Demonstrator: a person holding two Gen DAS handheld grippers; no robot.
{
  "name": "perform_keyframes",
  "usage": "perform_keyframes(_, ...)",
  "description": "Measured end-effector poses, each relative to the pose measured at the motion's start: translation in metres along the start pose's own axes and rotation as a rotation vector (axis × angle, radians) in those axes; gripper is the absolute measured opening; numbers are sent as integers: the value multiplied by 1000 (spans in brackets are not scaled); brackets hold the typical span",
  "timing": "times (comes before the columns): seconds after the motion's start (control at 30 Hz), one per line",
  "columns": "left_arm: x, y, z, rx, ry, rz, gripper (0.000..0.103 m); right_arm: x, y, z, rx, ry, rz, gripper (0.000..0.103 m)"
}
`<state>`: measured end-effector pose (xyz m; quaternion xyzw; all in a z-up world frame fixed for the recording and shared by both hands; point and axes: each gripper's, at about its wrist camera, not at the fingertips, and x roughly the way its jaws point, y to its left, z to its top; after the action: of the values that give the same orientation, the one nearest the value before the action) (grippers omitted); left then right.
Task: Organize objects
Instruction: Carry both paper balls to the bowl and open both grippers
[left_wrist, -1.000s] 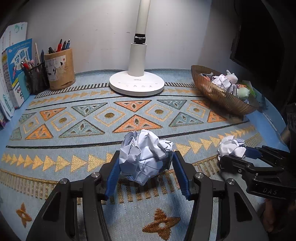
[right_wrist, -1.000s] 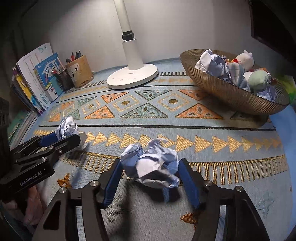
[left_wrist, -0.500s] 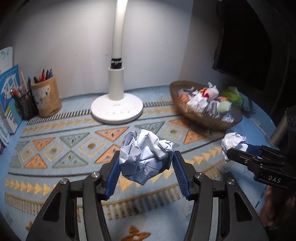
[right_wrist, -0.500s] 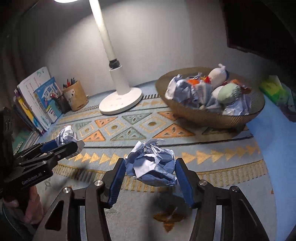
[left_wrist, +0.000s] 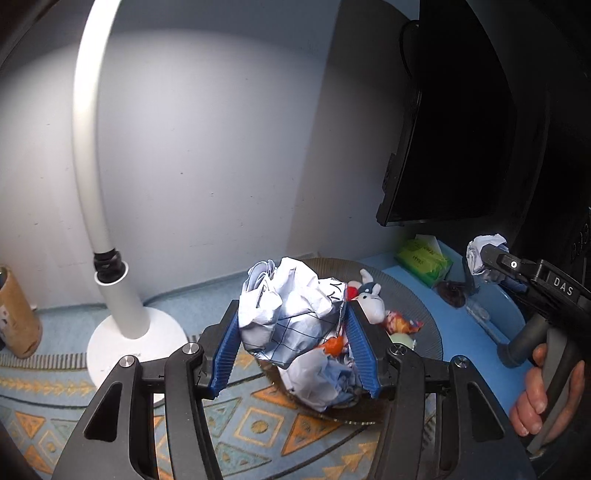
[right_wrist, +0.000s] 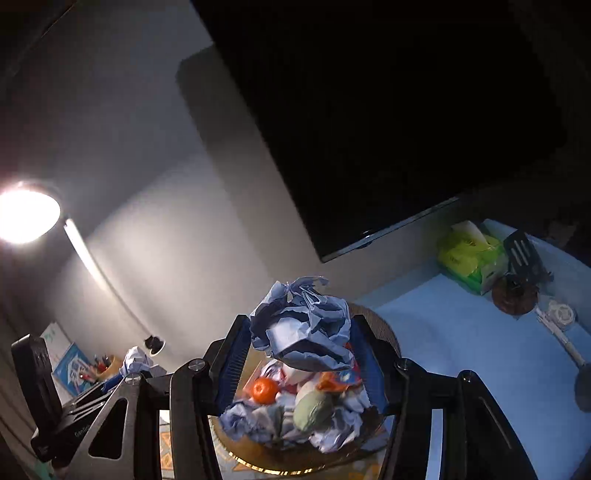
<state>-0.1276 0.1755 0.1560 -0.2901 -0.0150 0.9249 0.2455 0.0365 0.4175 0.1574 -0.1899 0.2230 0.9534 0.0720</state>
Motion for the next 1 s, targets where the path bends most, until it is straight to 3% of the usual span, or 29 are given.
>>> perform_keyframes(0.13,40,1,2,-15,41,-8,52,40,-18,9,64,35,-25,54)
perform_keyframes(0.27,70,-2,-4,19,69,37,52,69,-26,3,72,57,-69,55)
perform_keyframes(0.33,79,-5,-8,39,75,46,54,78,-29,0,79,63,-58,65)
perform_keyframes(0.37,83,-6,-10,40,76,38,57,83,-31,-2,75,73,-45,72)
perform_keyframes(0.4,87,-7,-12,34,79,27,71,86,-31,-2,69,83,-43,83)
perform_keyframes(0.47,90,-6,-16,14,81,38,88,89,-33,-6,58,84,-56,91)
perform_keyframes(0.57,82,1,-24,5,105,33,88,89,-37,-13,28,88,-73,91)
perform_keyframes(0.7,39,24,-38,-15,110,50,88,85,-48,-25,67,121,-65,91)
perform_keyframes(0.8,-9,47,-51,-36,99,93,88,68,-45,-35,132,157,16,91)
perform_keyframes(0.9,-67,73,-65,-85,70,138,88,40,-28,-53,135,201,107,91)
perform_keyframes(1.0,-126,98,-71,-134,25,210,88,8,2,-75,83,240,129,91)
